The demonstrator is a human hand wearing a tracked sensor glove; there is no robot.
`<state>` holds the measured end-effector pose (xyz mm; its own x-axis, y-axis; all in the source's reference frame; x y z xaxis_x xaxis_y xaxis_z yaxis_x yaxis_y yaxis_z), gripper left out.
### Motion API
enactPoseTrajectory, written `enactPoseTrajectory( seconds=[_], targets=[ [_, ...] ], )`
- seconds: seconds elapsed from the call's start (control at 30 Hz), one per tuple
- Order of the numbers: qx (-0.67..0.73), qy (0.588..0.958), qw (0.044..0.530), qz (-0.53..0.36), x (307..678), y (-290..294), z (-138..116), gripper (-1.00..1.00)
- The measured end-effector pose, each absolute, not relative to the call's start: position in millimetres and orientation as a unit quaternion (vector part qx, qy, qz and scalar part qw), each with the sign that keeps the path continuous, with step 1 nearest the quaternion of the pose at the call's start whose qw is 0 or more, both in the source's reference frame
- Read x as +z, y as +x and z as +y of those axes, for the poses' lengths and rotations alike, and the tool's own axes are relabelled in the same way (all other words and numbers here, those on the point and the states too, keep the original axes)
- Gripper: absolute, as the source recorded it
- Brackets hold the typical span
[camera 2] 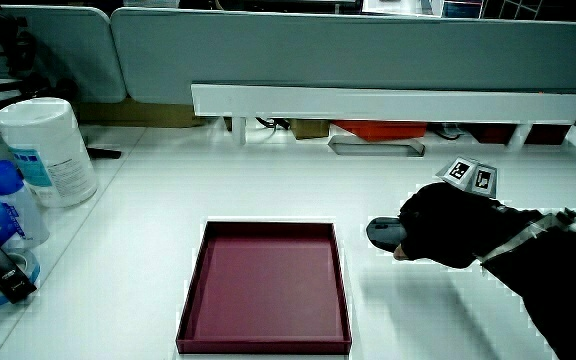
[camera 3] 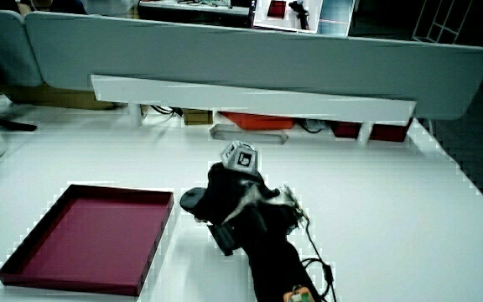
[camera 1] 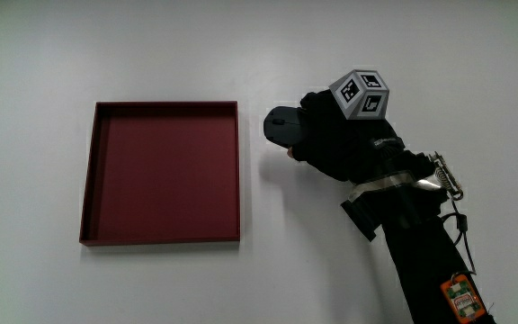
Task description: Place mouse on desk
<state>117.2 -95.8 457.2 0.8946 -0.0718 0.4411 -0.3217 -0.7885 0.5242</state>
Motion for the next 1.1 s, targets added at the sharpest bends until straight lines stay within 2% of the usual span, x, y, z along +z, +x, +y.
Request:
enactPoseTrajectory(
  seconds=[0.57,0.87,1.1],
  targets=[
    [0.161,0.919,0.352,-0.076,521,120,-87,0.00],
    [0.155,0.921,0.350,-0.073,524,120,-83,0.00],
    [0.137,0.911,0.382,-0.071,531,119,-79,-0.41]
  ],
)
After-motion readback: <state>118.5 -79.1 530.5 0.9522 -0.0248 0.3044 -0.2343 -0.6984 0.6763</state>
